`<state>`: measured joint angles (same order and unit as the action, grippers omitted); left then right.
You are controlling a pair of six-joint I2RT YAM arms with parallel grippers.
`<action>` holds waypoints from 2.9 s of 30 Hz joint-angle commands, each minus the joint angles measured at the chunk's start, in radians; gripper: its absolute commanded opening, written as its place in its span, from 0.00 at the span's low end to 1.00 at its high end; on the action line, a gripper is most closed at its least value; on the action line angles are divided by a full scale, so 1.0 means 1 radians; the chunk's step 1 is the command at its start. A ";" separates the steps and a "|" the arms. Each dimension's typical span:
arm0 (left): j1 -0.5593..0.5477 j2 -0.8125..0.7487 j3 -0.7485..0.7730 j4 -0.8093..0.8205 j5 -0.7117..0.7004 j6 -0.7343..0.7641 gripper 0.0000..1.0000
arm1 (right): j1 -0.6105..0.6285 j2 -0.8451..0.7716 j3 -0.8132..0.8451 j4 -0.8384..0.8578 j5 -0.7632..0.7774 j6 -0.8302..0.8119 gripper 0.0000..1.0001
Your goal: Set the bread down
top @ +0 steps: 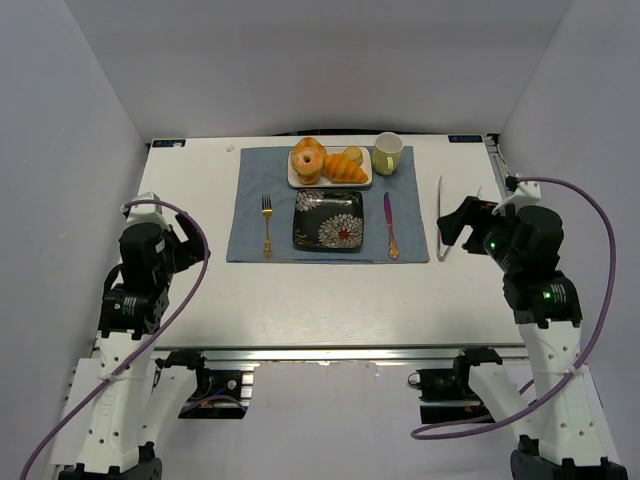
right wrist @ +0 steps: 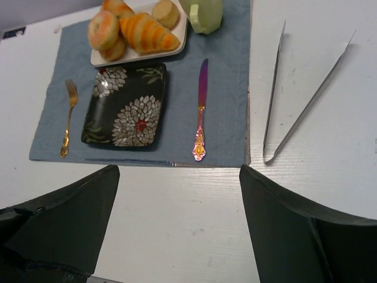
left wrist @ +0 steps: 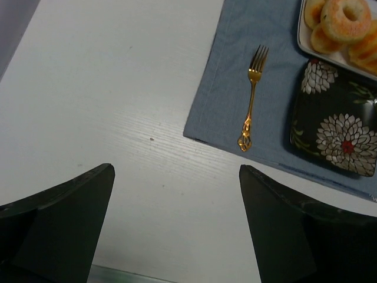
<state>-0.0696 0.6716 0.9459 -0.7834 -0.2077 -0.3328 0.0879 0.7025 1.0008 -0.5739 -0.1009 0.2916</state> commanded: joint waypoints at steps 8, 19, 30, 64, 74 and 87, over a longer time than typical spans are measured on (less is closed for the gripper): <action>-0.004 0.013 0.007 -0.042 0.028 -0.012 0.98 | 0.001 0.277 0.025 0.118 0.203 -0.029 0.89; -0.004 0.040 -0.024 -0.001 0.126 -0.032 0.98 | -0.023 0.795 0.128 0.181 0.174 0.009 0.89; -0.004 0.075 -0.065 0.041 0.125 -0.003 0.98 | -0.076 0.997 0.197 0.227 0.219 -0.032 0.89; -0.004 0.102 -0.067 0.062 0.113 -0.049 0.98 | -0.123 1.289 0.239 0.255 0.204 -0.061 0.82; -0.004 0.095 -0.078 0.061 0.111 -0.048 0.98 | -0.089 1.319 0.254 0.221 0.273 -0.098 0.82; -0.004 0.095 -0.087 0.056 0.103 -0.041 0.98 | -0.089 1.241 0.280 0.186 0.290 -0.075 0.50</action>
<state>-0.0696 0.7757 0.8612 -0.7261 -0.0944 -0.3782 0.0002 1.9499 1.2808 -0.3214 0.1741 0.2039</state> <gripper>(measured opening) 0.983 0.511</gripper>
